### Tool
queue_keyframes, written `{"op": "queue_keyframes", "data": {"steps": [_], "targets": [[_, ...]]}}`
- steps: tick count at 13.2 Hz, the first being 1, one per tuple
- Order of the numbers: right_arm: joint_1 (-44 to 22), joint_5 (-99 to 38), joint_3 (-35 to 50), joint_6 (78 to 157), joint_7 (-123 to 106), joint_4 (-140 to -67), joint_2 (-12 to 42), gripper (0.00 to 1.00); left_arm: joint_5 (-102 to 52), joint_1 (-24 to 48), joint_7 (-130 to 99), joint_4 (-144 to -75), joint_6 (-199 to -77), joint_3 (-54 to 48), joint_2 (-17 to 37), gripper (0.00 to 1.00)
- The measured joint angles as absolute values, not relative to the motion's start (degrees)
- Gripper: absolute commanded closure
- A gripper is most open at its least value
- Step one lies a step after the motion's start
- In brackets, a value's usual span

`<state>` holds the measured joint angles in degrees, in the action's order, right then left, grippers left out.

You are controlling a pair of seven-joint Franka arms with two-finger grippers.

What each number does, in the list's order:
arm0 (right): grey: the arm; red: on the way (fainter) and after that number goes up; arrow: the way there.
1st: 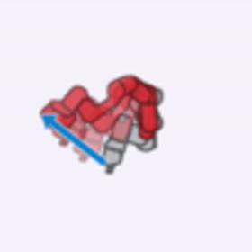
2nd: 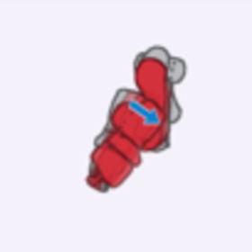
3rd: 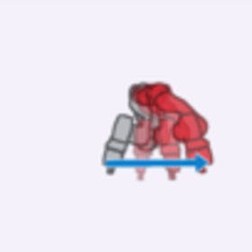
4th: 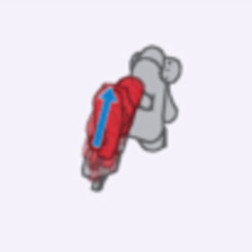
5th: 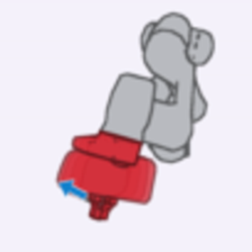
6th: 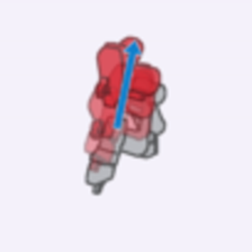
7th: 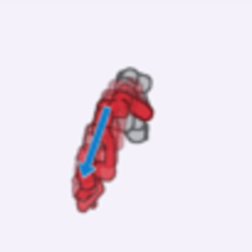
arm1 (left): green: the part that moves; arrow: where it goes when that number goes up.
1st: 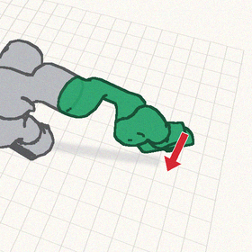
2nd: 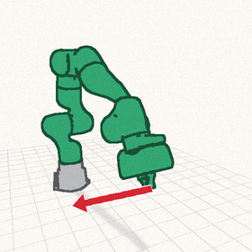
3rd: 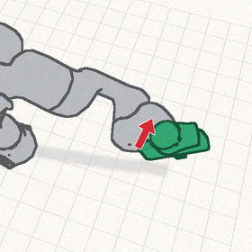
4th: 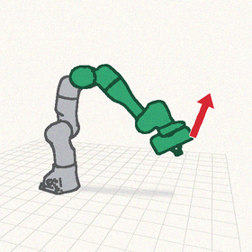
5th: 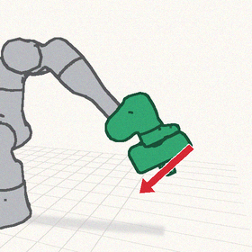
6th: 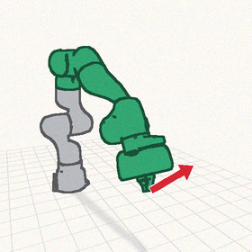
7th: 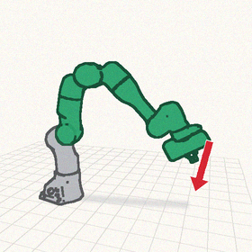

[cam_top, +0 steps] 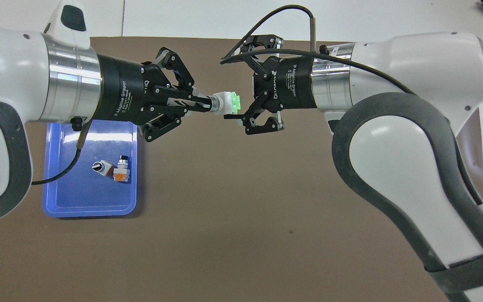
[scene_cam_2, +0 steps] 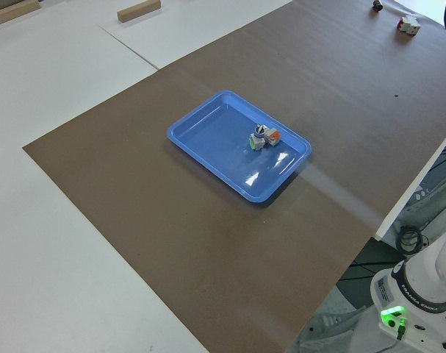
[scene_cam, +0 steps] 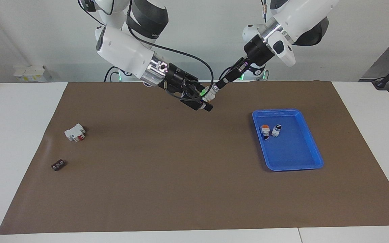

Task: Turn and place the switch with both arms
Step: 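Open the right gripper and pull it back while the left gripper holds the switch, then lower the switch into the blue tray with the left gripper and release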

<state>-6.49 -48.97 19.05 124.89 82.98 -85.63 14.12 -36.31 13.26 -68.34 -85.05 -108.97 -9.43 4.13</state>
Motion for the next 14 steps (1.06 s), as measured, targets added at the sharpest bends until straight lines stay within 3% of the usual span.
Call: {"op": "queue_keyframes", "data": {"steps": [6,10,14], "targets": [[-3.54,-29.14,18.88,121.65,72.66,-85.44,9.6,0.0,-27.41,8.47,-52.06,-89.29,-103.82,-7.65,2.1,1.0],[-2.42,-9.93,18.81,116.2,61.06,-85.52,9.2,0.0,-20.95,4.89,-27.38,-103.73,-103.62,-7.55,-4.33,1.0],[2.35,-4.59,18.59,103.7,43.84,-85.46,7.3,0.0,-15.54,-0.23,-6.39,-118.73,-103.61,-7.31,-10.48,1.0]]}}
